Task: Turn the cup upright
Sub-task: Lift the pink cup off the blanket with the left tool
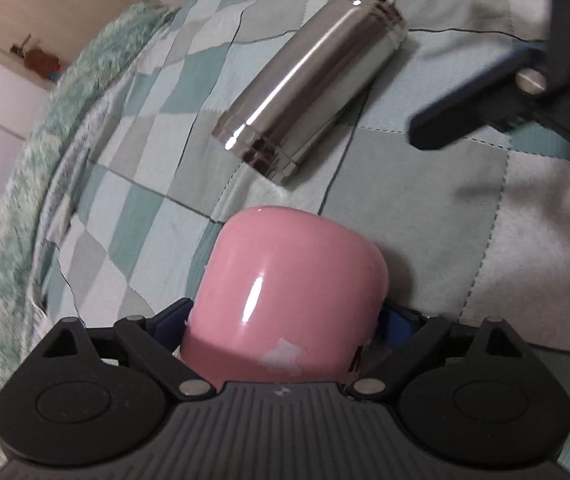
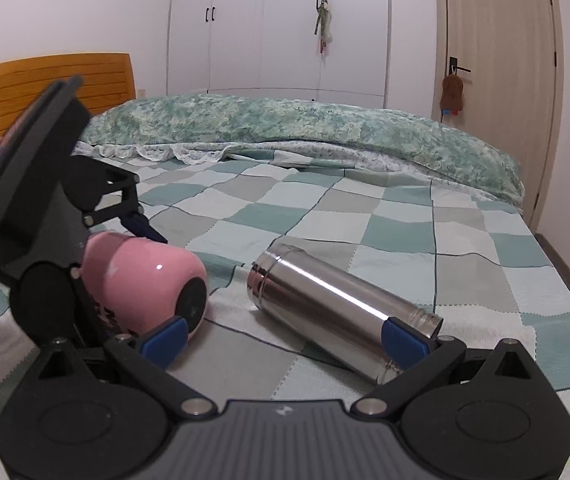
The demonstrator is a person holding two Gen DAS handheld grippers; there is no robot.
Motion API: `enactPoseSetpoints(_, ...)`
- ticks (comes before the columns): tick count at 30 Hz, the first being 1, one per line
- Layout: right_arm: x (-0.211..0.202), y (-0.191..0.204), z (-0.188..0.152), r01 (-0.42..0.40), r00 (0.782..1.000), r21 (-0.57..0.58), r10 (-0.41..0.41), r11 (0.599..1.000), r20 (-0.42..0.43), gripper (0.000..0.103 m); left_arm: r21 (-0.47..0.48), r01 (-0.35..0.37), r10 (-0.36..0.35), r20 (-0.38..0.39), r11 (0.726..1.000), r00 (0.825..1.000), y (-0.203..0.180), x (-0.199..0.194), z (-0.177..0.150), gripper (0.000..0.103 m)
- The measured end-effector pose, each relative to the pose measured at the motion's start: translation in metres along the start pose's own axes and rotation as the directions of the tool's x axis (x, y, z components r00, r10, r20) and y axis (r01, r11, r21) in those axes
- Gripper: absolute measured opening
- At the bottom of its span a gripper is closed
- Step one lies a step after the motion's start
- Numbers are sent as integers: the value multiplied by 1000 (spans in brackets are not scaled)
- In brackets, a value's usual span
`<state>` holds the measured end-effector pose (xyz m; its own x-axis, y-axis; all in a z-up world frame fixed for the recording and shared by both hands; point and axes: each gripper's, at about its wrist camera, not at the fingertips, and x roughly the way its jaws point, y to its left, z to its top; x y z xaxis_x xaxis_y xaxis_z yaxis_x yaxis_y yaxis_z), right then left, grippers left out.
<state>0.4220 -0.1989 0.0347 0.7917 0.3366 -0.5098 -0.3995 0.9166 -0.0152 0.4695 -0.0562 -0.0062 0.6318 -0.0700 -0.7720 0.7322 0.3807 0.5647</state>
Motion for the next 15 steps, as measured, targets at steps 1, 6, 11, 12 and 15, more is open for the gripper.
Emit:
enactPoseSetpoints(1,-1,0,0,2,1000,3,-2,1000,1,103,3,0,0,5,1000,1000,-1,-2,0,93)
enactPoseSetpoints(6,-9,-2,3,5,1000,9,-5,1000,12,103,20,9,-9,22,1000,1000,-8,-17,6,92)
enactPoseSetpoints(11,-32,-2,7,6,999,19,-7,1000,38,103,32,18,-20,51,999,999,-26,-44,12,91)
enactPoseSetpoints(12,-39,-2,7,6,999,18,-7,1000,42,103,39,15,-17,54,999,998,-30,-50,12,91)
enactPoseSetpoints(15,-63,1,4,12,998,12,-12,1000,56,103,44,14,-17,62,999,998,-44,-70,15,90)
